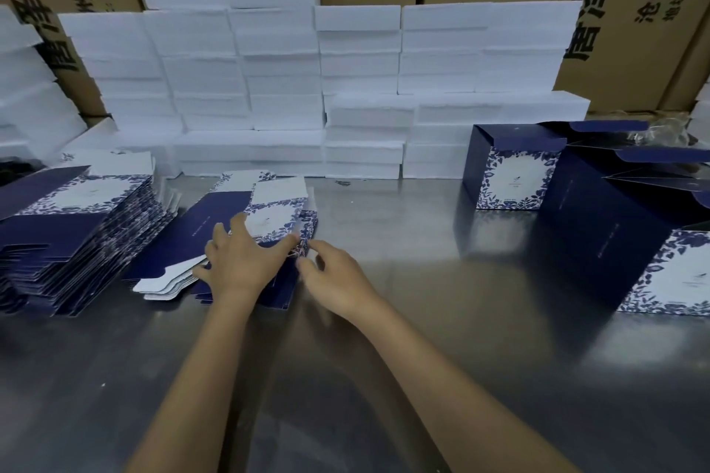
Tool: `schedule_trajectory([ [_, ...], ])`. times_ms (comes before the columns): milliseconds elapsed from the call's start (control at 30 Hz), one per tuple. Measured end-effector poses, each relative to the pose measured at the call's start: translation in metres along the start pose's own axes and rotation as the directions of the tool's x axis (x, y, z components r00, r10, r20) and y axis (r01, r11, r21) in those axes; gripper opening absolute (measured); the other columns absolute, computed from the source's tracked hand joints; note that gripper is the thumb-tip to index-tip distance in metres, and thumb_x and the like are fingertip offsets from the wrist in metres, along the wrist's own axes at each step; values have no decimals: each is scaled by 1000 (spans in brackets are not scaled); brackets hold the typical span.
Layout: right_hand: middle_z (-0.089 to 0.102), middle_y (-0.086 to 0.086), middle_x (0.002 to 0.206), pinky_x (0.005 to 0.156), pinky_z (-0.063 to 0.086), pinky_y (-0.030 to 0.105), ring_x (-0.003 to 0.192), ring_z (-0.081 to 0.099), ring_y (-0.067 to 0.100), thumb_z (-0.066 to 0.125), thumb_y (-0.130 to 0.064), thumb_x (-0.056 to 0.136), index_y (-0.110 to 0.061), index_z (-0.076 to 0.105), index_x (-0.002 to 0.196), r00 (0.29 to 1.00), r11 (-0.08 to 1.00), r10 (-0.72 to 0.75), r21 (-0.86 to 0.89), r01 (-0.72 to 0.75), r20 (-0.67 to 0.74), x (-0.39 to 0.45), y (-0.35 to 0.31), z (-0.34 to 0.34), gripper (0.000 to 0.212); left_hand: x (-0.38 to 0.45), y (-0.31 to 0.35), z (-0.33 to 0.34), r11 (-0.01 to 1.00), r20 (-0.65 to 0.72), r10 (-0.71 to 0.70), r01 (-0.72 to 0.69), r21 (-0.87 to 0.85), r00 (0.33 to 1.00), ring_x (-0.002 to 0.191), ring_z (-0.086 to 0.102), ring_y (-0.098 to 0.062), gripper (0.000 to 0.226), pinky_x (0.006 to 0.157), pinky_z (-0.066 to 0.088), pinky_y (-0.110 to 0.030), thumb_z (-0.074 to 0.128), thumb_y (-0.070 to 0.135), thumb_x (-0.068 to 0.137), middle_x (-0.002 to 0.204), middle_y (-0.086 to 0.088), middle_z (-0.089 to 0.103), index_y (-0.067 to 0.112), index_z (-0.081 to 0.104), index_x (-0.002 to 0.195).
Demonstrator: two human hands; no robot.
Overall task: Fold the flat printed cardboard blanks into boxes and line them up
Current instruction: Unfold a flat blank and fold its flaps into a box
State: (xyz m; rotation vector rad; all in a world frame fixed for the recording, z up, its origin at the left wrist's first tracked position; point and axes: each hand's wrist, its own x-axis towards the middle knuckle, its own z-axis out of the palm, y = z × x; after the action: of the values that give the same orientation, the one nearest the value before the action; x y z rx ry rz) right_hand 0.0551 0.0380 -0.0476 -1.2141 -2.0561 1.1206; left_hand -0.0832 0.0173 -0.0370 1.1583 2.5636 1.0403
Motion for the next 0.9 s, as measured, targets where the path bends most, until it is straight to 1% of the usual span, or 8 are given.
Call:
schedule_trajectory([
  [100,45,-1,156,109,30,23,142,42,16,42,-32,106,-19,45,151,999,976,8,218,-15,33,6,-9,3,47,-3,5,-2,996,-132,0,-12,-88,991,144,29,-36,84,114,19,-62,63,67,81,158,-11,31,21,39,147],
  [167,57,-5,145,106,36,22,130,51,9,40,-34,106,-21,59,140,997,909,8,416,-39,75,9,-20,6,40,-8,9,-3,996,-245,19,-39,-76,969,144,29,-34,77,112,18,-63,61,62,84,158,-9,32,22,40,146],
  [300,68,11,131,101,47,28,118,64,20,42,-39,106,-13,65,130,985,564,53,809,-168,167,14,-41,5,42,-17,20,-4,985,-436,154,-171,-1,887,143,31,-32,70,111,19,-61,61,57,85,155,-9,36,21,41,142],
  [367,67,14,128,93,50,30,107,67,22,44,-44,106,-12,64,128,982,448,53,875,-183,179,14,-46,-4,44,-21,26,-3,970,-484,226,-239,35,845,142,31,-31,69,109,21,-59,59,58,86,155,-9,36,21,42,141],
  [500,64,9,138,111,46,37,129,60,24,50,-45,103,-12,61,139,977,323,18,923,-207,213,7,-46,-26,50,-36,41,2,927,-511,366,-353,127,777,137,36,-32,66,107,24,-58,56,61,86,151,-9,41,21,45,137],
  [700,66,15,132,99,53,34,116,65,25,51,-19,103,-7,58,139,988,292,151,954,-70,26,-11,-26,-62,38,-74,66,23,839,-342,541,-524,148,769,138,36,-32,67,108,27,-56,57,61,83,150,-10,40,21,48,137],
  [800,70,13,125,87,57,34,102,69,24,47,-13,105,-9,58,138,973,378,202,926,26,-110,-26,-7,-84,35,-93,70,31,796,-218,605,-580,169,766,138,36,-26,68,109,26,-51,43,70,85,150,-6,41,23,50,135],
  [900,69,14,125,90,56,42,101,69,28,44,-9,106,-10,56,138,951,459,239,886,69,-198,-46,17,-108,34,-101,70,31,790,-237,611,-602,120,755,138,35,-24,59,109,22,-50,41,61,90,150,-5,41,23,53,133],
])
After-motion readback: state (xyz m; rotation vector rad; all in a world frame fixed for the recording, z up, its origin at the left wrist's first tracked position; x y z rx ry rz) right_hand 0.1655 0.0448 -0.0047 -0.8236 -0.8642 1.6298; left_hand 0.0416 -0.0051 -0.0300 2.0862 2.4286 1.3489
